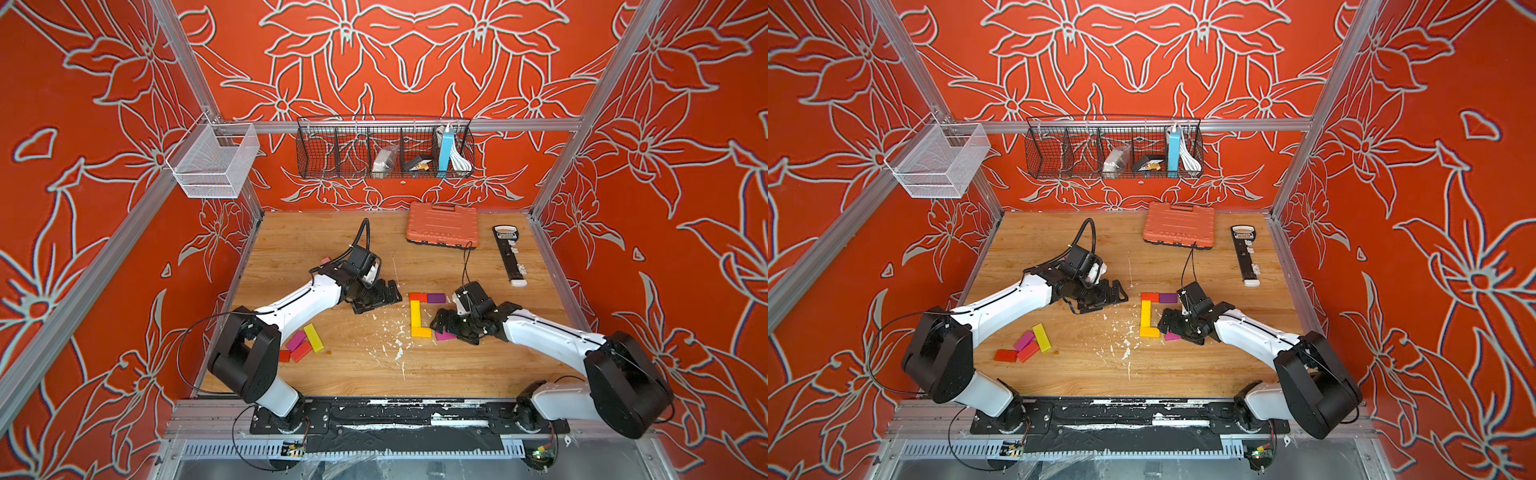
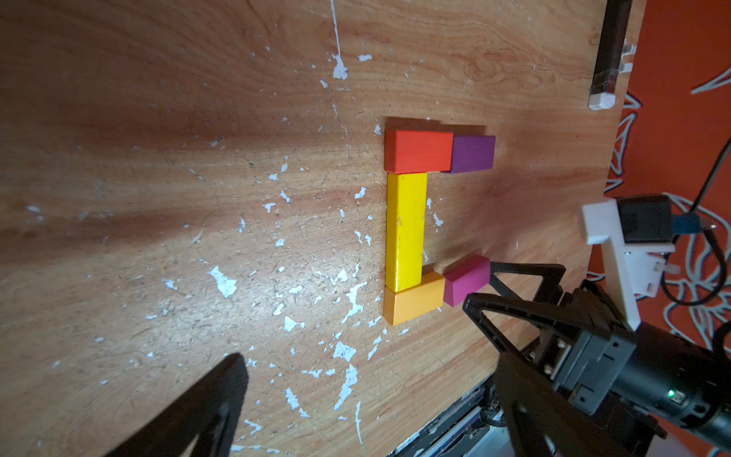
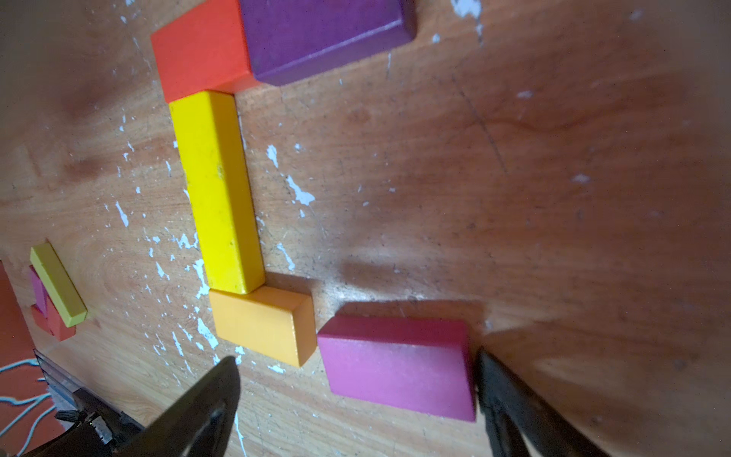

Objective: Assemble the letter c with building blocks
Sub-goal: Assemble the building block at the center of the board.

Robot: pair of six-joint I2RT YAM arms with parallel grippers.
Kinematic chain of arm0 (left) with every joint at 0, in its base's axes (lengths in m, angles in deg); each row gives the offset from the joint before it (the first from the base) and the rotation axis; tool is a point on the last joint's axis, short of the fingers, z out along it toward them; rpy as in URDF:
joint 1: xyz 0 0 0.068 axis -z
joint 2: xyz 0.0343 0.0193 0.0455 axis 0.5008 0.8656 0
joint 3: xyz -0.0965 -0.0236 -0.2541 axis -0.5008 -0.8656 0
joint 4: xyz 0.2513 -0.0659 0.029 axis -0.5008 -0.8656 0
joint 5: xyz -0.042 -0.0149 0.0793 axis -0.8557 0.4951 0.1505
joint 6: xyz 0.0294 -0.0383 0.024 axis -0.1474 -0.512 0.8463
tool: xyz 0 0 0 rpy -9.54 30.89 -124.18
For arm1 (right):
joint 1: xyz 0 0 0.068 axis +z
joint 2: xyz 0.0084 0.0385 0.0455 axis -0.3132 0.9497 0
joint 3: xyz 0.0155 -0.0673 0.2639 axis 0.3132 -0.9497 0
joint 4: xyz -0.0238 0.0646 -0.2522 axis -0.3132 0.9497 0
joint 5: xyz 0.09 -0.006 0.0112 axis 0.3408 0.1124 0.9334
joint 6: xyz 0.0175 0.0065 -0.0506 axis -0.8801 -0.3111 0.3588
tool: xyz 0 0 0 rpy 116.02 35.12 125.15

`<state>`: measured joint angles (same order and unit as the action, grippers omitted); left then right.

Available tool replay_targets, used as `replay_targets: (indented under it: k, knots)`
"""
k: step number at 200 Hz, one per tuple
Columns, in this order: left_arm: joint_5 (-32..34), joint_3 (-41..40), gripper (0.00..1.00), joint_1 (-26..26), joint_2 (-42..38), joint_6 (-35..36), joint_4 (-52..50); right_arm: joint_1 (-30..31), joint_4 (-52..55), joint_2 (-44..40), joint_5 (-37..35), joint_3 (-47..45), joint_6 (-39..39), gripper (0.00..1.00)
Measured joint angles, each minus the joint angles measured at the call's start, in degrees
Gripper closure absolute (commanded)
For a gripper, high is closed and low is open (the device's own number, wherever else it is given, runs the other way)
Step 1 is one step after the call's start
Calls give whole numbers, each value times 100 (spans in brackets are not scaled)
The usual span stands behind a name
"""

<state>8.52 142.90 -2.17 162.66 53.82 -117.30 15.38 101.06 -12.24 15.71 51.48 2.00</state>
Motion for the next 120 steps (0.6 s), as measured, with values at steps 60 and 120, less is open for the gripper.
replay_targets:
  k: [60, 120]
  knots:
    - [0, 0, 2, 33, 0, -20, 17, 9, 372, -553, -26, -92, -26, 6]
    - [0, 0, 2, 39, 4, -59, 63, 177, 439, -750, -26, -271, -85, 8]
